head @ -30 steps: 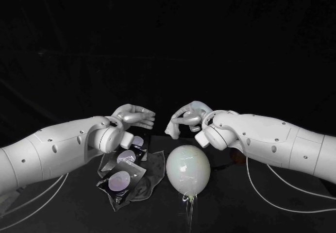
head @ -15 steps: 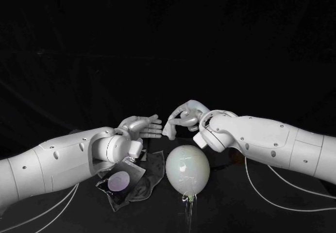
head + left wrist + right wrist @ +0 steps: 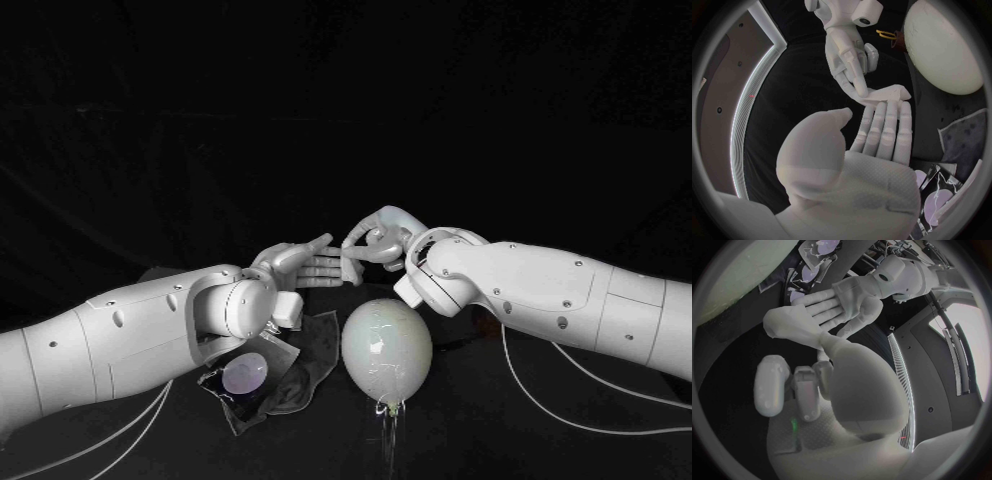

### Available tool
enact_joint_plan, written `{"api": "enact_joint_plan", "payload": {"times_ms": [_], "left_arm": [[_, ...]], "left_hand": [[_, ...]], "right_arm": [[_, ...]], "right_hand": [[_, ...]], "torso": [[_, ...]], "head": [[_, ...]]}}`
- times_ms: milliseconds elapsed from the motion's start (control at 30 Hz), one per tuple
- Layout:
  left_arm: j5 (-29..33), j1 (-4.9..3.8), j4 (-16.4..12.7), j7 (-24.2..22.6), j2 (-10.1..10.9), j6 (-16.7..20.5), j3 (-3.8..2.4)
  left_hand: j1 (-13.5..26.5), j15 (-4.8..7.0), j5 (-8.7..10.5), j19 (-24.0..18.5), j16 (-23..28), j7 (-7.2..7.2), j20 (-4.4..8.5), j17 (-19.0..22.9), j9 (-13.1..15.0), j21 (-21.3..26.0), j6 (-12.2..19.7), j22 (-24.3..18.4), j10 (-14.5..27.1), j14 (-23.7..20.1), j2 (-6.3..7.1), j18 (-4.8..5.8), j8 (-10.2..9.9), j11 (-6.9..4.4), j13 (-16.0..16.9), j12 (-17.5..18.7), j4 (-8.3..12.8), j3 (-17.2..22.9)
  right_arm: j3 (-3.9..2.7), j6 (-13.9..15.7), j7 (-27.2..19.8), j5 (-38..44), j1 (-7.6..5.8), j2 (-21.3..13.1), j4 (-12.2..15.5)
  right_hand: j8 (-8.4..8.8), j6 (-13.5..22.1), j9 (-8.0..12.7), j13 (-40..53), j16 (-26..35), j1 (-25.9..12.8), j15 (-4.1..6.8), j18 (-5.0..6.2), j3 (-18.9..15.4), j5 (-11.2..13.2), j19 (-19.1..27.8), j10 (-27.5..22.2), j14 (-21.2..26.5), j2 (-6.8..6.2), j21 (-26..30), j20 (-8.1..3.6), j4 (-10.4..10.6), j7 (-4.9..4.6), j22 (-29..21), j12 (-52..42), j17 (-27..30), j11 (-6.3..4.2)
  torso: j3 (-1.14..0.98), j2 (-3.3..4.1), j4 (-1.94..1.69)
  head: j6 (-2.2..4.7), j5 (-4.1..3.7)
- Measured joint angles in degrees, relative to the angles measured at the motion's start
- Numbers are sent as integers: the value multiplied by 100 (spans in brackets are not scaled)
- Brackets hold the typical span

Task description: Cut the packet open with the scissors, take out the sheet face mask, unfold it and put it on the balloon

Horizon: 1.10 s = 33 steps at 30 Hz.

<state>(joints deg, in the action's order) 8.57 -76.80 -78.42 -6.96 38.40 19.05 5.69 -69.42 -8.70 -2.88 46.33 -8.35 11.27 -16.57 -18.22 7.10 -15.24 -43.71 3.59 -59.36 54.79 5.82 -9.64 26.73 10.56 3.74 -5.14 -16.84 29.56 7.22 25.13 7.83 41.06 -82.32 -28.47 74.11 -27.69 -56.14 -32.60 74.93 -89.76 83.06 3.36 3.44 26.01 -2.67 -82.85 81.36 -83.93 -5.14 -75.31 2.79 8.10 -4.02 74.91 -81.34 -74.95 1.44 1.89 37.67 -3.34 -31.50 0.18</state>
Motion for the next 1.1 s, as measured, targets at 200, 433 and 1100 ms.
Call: {"api": "enact_joint_plan", "payload": {"times_ms": [200,433,1100], "left_arm": [[85,2,-32,-14,-4,-63,-1],[153,3,-21,-19,-12,-80,-2],[426,47,19,-17,-100,-147,-8]], "left_hand": [[176,20,0,80,58,17,-1,52,-18,99,-44,0,-27,20,-122,1,-60,8,0,0,2,-193],[547,-1,0,141,126,17,-3,147,-59,242,-44,0,-27,41,-241,37,-170,8,-1,82,-6,-580],[1025,-21,0,231,211,19,8,254,-88,398,-81,4,-4,60,-542,40,-281,31,-1,103,-15,-1076]], "right_arm": [[0,0,4,42,0,3,62],[1,0,-16,25,-1,-22,197],[6,-336,-95,176,6,-91,423]], "right_hand": [[19,72,0,-2,2,-37,0,0,19,0,0,0,0,-37,12,0,-19,15,-1,6,3,0],[189,226,118,0,-2,-242,-1,0,-24,-22,0,0,0,-136,94,0,24,-79,1,75,5,0],[1341,908,759,-3,0,-497,-369,0,-206,-22,89,24,-2,-344,187,299,13,-579,1,153,0,128]], "torso": [[0,0,-2],[-4,-1,-2],[-5,-3,3]], "head": [[-6,-3],[-10,11],[47,44]]}}
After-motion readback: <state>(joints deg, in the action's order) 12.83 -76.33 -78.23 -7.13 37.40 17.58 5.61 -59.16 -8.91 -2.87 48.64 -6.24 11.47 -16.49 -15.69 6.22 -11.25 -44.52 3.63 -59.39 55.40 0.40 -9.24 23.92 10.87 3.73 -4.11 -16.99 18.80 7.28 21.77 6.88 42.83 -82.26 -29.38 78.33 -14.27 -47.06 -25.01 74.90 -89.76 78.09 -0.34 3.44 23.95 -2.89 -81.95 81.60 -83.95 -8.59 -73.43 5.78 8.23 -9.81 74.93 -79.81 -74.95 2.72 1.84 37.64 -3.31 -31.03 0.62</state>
